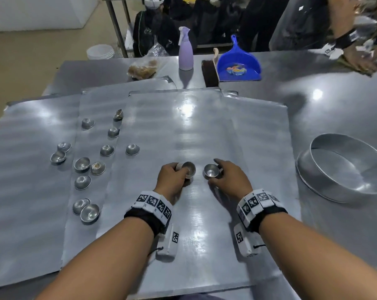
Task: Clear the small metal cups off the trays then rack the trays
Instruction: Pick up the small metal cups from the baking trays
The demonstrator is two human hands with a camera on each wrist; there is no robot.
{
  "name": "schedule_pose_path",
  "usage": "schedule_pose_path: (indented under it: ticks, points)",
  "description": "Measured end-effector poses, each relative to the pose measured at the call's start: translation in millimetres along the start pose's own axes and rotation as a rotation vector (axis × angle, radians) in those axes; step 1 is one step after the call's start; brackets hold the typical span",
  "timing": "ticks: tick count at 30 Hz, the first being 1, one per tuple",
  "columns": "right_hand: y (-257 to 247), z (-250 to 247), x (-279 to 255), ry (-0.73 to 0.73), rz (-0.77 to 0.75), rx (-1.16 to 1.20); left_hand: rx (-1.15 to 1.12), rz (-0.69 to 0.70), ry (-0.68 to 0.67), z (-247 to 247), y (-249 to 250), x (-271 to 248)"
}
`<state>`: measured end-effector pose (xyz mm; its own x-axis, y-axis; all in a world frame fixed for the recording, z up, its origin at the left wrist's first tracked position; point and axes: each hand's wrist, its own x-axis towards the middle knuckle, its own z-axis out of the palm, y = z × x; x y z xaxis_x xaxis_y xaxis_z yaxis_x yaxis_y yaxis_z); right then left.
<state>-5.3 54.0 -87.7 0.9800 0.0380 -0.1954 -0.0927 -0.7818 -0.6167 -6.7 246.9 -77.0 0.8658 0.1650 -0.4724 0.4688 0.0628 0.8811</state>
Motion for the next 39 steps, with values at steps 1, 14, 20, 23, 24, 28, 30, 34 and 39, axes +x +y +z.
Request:
schedule_pose_path:
  ticks: [1, 14, 20, 23, 24, 28, 30, 34, 39]
  points:
    - [0.2, 0.6, 1.0, -0.009, -0.007, -0.003, 0.016, -0.003, -0.003, 2.4, -0.4, 2.4]
    - [1.4, 10.0, 4.5, 0.051, 0.007, -0.012, 0.135, 0.003, -0.044, 5.0, 17.3, 27.1]
    - [3.6, 11.2, 2.0, 0.069, 0.037, 0.035, 0.056, 0.005, -0.063, 9.6, 19.2, 34.3]
    - [4.5, 12.9, 1.2, 0.074, 0.043, 0.032, 0.085, 0.027, -0.057, 6.3, 22.4, 32.7]
    - [4.3, 13.7, 1.0, 0.073, 0.043, 0.030, 0.103, 0.034, -0.055, 3.4, 23.6, 32.6]
    - [1.8, 16.7, -0.3, 0.057, 0.034, 0.030, 0.270, 0.093, 0.022, -23.4, 34.7, 46.2]
    - [0.8, 17.1, -1.4, 0.052, 0.037, 0.030, 0.571, 0.205, 0.165, -46.0, 43.1, 59.6]
    - [-2.2, 17.9, -4.2, 0.051, 0.039, 0.030, 0.980, 0.211, 0.279, -90.7, 54.7, 80.4]
    - [-7.2, 17.0, -7.5, 0.048, 0.041, 0.030, 1.231, 0.199, 0.190, -108.7, 50.2, 87.7]
